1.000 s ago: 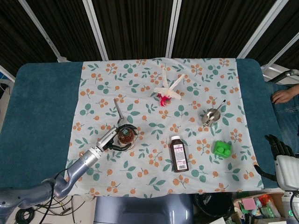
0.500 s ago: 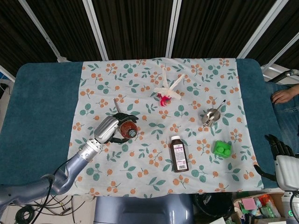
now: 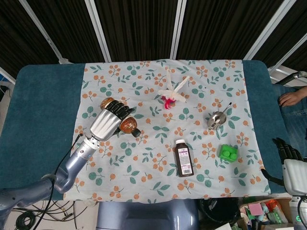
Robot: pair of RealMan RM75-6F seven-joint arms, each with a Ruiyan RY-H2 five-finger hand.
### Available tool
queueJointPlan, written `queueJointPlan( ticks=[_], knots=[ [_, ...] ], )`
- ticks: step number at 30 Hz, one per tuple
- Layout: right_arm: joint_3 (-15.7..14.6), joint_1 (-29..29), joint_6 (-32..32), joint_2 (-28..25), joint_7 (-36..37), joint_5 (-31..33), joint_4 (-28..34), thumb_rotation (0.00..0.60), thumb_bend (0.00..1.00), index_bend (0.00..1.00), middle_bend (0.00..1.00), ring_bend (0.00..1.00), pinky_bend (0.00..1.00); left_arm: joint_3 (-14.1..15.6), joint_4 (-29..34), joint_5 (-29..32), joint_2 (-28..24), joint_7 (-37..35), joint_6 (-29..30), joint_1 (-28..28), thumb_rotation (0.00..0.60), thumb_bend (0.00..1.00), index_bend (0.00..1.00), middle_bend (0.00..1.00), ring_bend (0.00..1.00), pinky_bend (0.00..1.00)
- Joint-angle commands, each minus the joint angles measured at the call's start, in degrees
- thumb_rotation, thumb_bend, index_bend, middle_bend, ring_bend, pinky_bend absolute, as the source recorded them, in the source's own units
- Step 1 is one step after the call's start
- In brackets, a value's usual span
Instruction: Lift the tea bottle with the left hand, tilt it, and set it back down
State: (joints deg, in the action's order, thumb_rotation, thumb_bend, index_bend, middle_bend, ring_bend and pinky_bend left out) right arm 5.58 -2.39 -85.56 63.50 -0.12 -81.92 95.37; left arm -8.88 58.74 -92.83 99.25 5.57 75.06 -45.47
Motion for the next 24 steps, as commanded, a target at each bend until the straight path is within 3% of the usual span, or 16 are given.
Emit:
queueJointPlan(
  ticks=[1,6,11,15,19,24],
  knots=[
    [0.0,0.0,0.0,0.0,0.0,0.0,0.0,0.6,0.11,0.12,0.08,0.14,0.16,-3.5,18.7,8.0,-5.1,-25.8,-7.9,-0.1,0.6,0.57,0.26,0.32,0.27,0.31],
    [-0.1,0.0,-0.3,0.1,-0.5,-0.5,-0.3,0.6,0.11,0.12,0.08,0.14,0.16,-7.8,33.8,14.6,-14.6,-43.0,-17.0,-0.6,0.6,0.56,0.26,0.32,0.26,0.31],
    [-0.1,0.0,-0.5,0.2,-0.6,-0.7,-0.3,0.6,0.11,0.12,0.08,0.14,0.16,-10.2,41.1,15.8,-21.3,-57.9,-22.4,-0.4,0.6,0.56,0.26,0.32,0.26,0.31],
    [-0.1,0.0,-0.6,0.2,-0.8,-0.8,-0.3,0.6,0.11,0.12,0.08,0.14,0.16,-11.2,43.6,12.0,-26.1,-73.0,-24.5,0.5,0.6,0.56,0.26,0.31,0.26,0.31],
    [-0.1,0.0,-0.6,0.3,-1.0,-0.8,-0.4,0.6,0.11,0.12,0.08,0.14,0.16,-11.0,43.1,5.4,-29.3,-87.4,-21.7,1.9,0.6,0.56,0.26,0.31,0.26,0.32],
    [-0.1,0.0,-0.5,0.3,-1.1,-0.7,-0.4,0.6,0.11,0.12,0.08,0.14,0.16,-7.6,38.1,-3.8,-30.8,-107.4,-16.1,2.4,0.6,0.56,0.24,0.32,0.26,0.35]
  ],
)
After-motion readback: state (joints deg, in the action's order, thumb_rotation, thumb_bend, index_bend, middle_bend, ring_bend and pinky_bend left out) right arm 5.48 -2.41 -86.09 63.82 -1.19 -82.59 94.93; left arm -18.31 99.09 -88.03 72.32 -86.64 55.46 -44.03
